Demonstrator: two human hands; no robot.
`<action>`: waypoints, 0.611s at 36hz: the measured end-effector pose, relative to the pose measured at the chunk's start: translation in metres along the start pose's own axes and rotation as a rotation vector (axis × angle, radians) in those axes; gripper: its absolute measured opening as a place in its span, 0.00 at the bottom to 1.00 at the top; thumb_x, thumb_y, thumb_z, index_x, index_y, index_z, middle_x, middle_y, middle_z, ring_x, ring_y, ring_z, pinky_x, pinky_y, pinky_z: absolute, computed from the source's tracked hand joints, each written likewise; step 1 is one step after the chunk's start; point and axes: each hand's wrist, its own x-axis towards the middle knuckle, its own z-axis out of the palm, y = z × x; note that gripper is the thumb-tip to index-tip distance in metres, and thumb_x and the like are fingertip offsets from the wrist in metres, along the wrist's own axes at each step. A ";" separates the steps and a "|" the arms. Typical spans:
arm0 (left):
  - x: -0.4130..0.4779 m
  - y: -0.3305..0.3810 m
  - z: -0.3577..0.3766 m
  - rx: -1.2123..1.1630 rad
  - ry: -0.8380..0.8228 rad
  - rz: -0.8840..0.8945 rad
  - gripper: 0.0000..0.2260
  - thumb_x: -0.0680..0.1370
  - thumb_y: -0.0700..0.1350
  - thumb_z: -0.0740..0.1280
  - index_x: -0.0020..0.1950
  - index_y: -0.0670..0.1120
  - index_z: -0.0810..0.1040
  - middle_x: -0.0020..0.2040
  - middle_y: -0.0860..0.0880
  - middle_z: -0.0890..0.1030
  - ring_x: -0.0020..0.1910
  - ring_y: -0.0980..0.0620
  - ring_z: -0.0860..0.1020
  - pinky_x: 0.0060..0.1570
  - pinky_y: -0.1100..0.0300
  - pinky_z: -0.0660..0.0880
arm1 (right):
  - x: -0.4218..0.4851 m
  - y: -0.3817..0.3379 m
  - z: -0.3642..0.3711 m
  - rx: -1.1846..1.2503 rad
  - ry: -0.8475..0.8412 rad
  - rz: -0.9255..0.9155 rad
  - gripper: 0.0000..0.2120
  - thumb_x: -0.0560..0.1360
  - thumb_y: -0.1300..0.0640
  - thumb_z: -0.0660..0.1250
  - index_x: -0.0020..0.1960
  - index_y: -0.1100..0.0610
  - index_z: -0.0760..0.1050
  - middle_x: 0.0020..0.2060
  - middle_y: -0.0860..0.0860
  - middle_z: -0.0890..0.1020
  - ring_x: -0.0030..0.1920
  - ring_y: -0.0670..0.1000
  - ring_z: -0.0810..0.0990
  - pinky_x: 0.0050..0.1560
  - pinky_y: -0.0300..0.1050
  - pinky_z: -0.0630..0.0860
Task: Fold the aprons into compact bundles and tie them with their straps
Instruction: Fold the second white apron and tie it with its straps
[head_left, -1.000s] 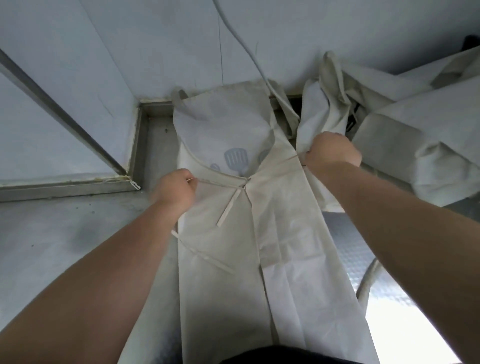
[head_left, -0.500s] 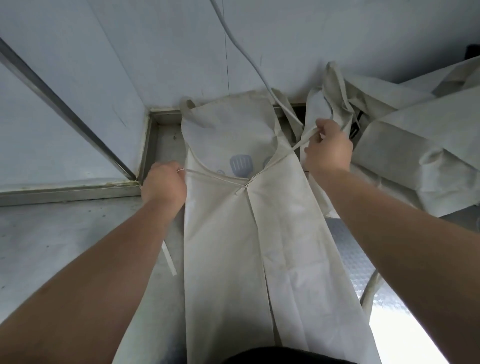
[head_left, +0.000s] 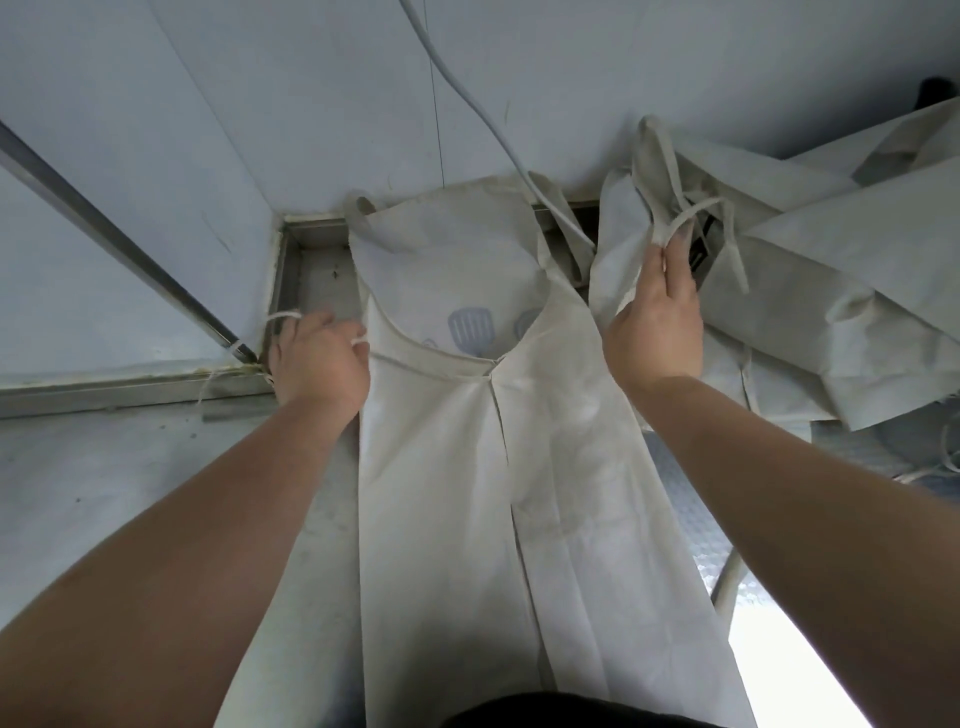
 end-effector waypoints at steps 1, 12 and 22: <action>0.000 0.000 0.001 -0.014 -0.065 -0.030 0.13 0.79 0.46 0.62 0.62 0.47 0.78 0.67 0.42 0.72 0.67 0.40 0.65 0.65 0.46 0.64 | 0.001 0.001 0.001 -0.010 -0.101 0.100 0.29 0.75 0.67 0.56 0.75 0.63 0.54 0.76 0.57 0.52 0.71 0.59 0.60 0.70 0.49 0.61; -0.022 0.014 0.024 -0.097 -0.076 0.141 0.20 0.77 0.48 0.62 0.69 0.47 0.71 0.70 0.43 0.68 0.67 0.40 0.65 0.65 0.53 0.61 | 0.000 -0.010 0.022 0.024 -0.392 0.175 0.27 0.76 0.61 0.58 0.73 0.52 0.59 0.65 0.58 0.67 0.62 0.61 0.71 0.57 0.50 0.72; -0.015 0.021 0.061 -0.028 -0.299 0.266 0.23 0.80 0.53 0.58 0.75 0.55 0.59 0.78 0.45 0.51 0.76 0.45 0.51 0.73 0.53 0.51 | 0.019 -0.025 0.063 -0.208 -0.752 -0.246 0.18 0.80 0.54 0.58 0.69 0.51 0.67 0.63 0.55 0.74 0.61 0.56 0.73 0.61 0.48 0.71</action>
